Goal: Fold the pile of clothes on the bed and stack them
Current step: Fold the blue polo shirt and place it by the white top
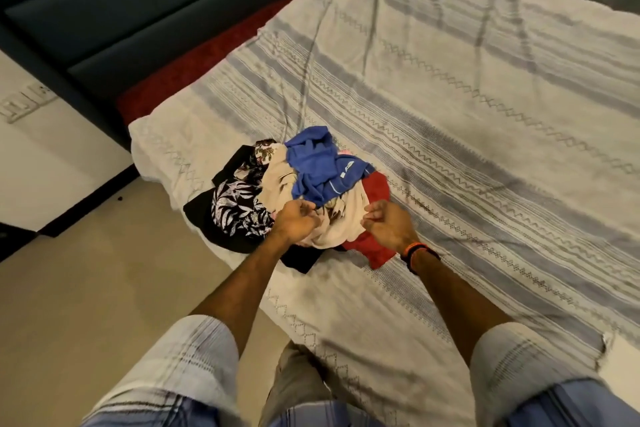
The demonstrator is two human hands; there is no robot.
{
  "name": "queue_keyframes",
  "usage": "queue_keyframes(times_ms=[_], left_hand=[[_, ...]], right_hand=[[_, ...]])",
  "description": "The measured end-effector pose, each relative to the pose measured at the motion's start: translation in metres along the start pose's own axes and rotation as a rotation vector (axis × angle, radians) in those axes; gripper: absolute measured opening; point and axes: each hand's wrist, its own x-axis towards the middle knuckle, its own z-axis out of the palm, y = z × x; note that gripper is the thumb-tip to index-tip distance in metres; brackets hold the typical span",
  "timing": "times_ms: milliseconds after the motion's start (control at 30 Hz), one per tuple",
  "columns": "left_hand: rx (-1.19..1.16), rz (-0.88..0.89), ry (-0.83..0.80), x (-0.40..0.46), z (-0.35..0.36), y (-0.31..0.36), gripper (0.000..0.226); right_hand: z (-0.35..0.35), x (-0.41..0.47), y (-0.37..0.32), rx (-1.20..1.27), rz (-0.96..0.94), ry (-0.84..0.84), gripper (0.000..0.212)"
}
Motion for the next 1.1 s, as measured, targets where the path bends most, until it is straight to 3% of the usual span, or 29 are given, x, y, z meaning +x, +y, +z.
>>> queue_keyframes(times_ms=[133, 233, 433, 700, 900, 1000, 1100], left_hand=[[0.046, 0.028, -0.064, 0.047, 0.011, 0.016, 0.037], [0.066, 0.038, -0.116, 0.08, 0.019, 0.026, 0.043], [0.124, 0.022, -0.203, 0.124, 0.023, 0.026, 0.057], [0.15, -0.022, -0.253, 0.145, 0.028, 0.017, 0.059], [0.229, 0.02, -0.221, 0.139, 0.029, 0.025, 0.07], [0.286, 0.116, -0.087, 0.13, 0.026, 0.036, 0.056], [0.301, 0.196, 0.046, 0.117, 0.018, 0.051, 0.04]], right_hand=[[0.004, 0.037, -0.007, -0.052, 0.035, -0.016, 0.029], [0.008, 0.07, -0.012, -0.213, 0.005, -0.027, 0.028], [0.023, 0.125, -0.024, -0.524, -0.078, -0.183, 0.046], [0.045, 0.158, -0.012, -0.709, -0.114, -0.12, 0.027], [0.031, 0.154, -0.025, -0.633, -0.281, -0.079, 0.015], [0.018, 0.15, -0.038, -0.492, -0.289, -0.125, 0.003], [0.002, 0.136, -0.055, -0.308, -0.287, -0.086, 0.021]])
